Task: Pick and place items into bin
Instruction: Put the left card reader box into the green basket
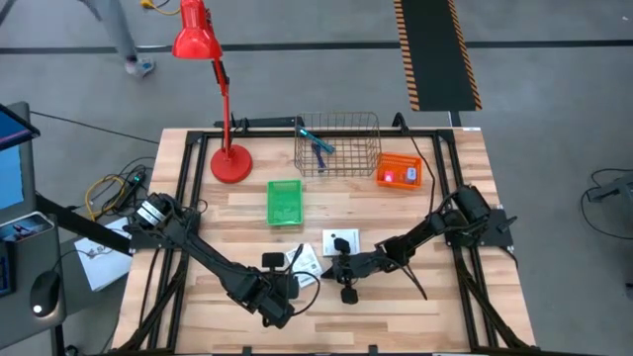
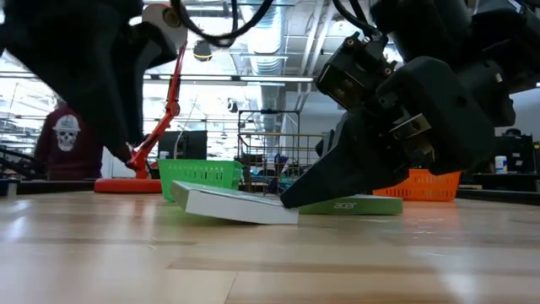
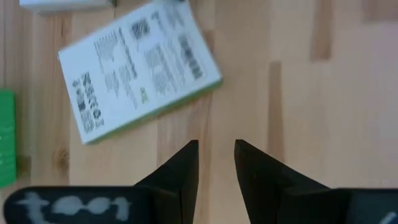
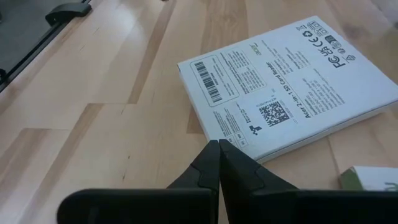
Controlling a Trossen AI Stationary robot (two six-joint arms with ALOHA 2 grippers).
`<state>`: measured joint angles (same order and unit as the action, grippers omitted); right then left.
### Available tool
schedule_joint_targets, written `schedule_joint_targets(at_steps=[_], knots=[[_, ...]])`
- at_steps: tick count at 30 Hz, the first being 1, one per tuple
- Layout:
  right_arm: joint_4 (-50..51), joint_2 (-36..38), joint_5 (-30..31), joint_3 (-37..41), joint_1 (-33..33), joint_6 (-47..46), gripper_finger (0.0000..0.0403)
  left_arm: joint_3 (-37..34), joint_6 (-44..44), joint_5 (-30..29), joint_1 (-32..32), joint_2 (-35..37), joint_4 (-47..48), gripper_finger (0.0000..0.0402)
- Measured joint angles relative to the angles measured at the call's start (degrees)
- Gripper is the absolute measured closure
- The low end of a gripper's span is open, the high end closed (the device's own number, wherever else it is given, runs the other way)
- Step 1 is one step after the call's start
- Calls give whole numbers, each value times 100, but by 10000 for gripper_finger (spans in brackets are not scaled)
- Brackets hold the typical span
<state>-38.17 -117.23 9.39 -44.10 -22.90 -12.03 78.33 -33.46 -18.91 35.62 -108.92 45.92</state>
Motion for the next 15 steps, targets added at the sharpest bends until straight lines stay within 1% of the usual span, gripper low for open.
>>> schedule_joint_targets(at_steps=[5,10,15], knots=[[4,0,154,6,-72,-2,403,-362,-53,4,0,0,-21,307],[7,0,147,7,-72,-16,403,-660,-65,-2,2,-2,-74,307],[7,0,141,7,-72,-32,403,-732,139,-336,7,0,-41,307]])
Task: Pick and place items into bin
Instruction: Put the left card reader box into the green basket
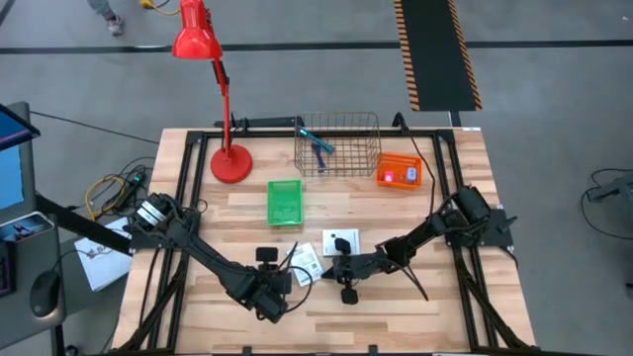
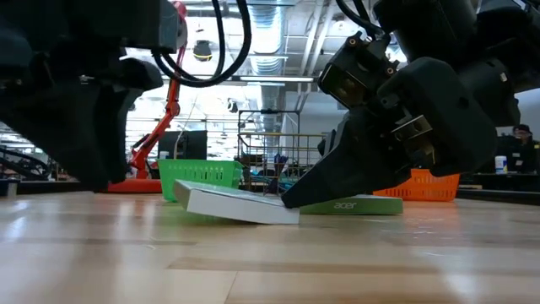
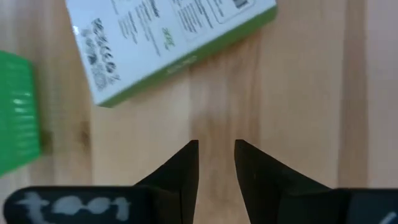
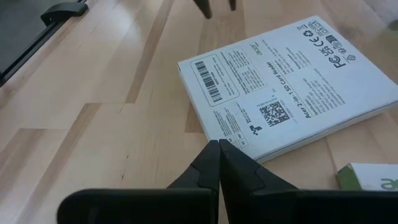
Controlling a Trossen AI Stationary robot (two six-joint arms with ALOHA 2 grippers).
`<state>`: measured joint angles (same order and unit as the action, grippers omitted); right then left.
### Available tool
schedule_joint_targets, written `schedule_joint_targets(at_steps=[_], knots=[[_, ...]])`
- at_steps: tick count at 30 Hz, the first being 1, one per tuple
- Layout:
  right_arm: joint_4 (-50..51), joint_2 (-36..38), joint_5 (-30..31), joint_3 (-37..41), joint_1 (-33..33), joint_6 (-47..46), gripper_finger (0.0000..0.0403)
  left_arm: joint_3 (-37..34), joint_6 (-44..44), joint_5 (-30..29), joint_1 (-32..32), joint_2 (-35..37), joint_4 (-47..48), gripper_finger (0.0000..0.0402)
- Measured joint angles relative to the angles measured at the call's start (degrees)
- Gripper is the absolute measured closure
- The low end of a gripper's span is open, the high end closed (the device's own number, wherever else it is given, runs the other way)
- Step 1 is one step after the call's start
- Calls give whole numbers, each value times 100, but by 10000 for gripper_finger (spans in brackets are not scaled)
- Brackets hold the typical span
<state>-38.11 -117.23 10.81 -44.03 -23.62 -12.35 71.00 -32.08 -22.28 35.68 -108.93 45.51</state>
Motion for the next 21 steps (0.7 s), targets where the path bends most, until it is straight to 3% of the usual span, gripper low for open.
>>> schedule_joint_targets(at_steps=[10,16,21], knots=[[0,0,-16,0,0,15,403,-9,1322,-521,-4,-114,6,307],[-2,0,-23,2,-35,20,403,2,1983,-662,-5,-560,-18,301],[-1,0,-24,2,-39,21,403,39,2114,-1172,79,-922,43,279]])
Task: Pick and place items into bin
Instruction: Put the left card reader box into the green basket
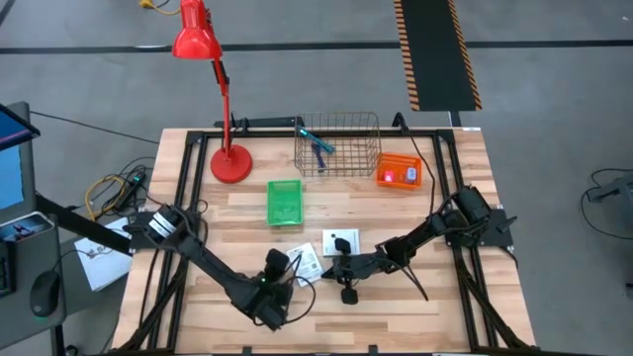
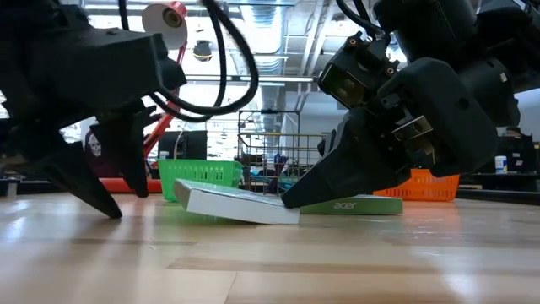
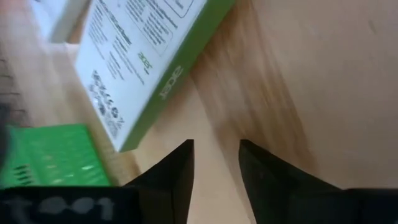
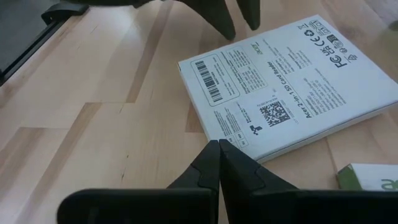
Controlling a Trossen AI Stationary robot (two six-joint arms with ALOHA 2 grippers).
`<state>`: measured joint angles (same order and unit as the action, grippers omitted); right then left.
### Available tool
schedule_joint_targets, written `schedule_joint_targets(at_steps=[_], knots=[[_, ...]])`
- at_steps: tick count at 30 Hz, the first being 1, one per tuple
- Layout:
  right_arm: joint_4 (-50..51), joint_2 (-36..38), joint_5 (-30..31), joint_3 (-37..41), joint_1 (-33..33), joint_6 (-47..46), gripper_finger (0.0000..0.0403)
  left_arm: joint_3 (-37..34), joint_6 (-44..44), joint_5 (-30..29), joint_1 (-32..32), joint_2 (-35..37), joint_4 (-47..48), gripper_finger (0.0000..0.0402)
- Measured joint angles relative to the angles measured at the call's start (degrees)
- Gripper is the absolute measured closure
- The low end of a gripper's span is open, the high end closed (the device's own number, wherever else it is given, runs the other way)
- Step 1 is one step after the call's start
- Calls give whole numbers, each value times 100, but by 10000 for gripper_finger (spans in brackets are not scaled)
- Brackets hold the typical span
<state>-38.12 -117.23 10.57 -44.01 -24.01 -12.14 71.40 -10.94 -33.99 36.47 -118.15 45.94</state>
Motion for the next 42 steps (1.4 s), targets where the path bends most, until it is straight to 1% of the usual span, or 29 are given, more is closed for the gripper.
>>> schedule_joint_targets(at_steps=[6,13,18,23,34,38,42], knots=[[1,0,-8,0,1,4,403,-46,22,-759,139,-80,-27,260],[-3,0,-13,0,1,7,403,-59,84,-1211,212,-114,-32,246],[-3,0,-17,0,0,5,403,-61,296,-1295,164,-112,-3,245],[-3,0,-17,0,0,5,403,-63,435,-1534,70,-112,75,245],[-8,0,-22,0,0,5,403,-61,750,-1602,-224,-110,80,246],[-9,0,-24,0,0,6,403,-61,1059,-1616,-263,-107,-65,246],[-10,0,-25,2,0,7,403,-59,1482,-1631,-263,-105,-410,246]])
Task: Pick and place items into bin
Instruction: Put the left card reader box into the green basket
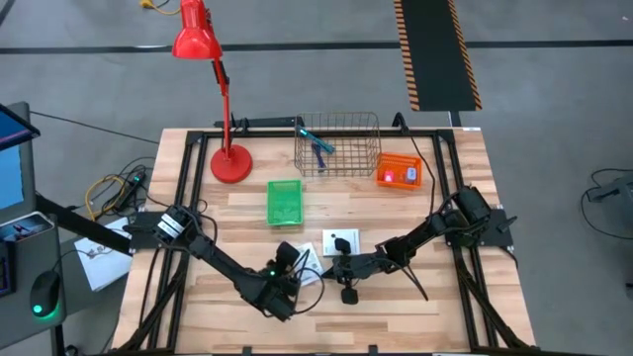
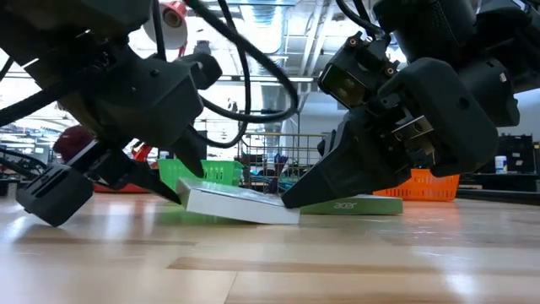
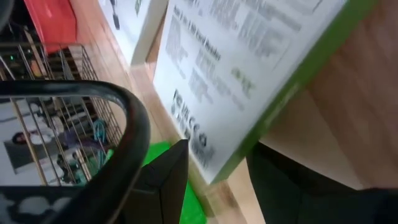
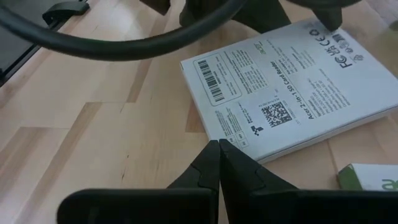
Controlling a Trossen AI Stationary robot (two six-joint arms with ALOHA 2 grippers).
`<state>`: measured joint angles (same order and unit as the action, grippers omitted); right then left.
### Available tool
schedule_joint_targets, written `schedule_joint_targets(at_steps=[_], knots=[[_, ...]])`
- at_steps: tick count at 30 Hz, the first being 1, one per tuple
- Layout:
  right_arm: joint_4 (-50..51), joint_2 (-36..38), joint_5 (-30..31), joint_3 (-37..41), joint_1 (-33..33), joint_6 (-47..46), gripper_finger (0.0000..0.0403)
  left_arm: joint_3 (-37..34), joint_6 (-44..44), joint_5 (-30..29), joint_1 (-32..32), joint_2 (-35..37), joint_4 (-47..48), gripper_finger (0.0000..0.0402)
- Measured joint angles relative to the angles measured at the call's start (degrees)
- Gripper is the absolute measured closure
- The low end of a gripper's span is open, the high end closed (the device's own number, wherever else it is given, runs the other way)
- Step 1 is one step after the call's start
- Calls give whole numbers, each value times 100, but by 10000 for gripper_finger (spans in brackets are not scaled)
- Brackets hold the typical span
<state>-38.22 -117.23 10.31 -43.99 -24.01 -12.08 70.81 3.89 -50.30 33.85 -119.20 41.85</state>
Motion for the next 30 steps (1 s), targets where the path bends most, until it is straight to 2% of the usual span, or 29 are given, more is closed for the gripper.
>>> schedule_joint_targets(at_steps=[6,12,15,21,30], knots=[[-4,0,-3,4,-2,0,403,0,523,2,0,2,-423,246],[-9,0,-1,7,-2,0,403,0,524,96,-9,4,-562,251],[-22,0,6,13,-2,-7,403,0,511,120,-9,6,-582,277],[-84,2,11,31,-20,-37,403,-4,516,21,120,9,-604,364],[-70,202,1,38,-146,179,403,-2,245,-86,329,-2,-734,366]])
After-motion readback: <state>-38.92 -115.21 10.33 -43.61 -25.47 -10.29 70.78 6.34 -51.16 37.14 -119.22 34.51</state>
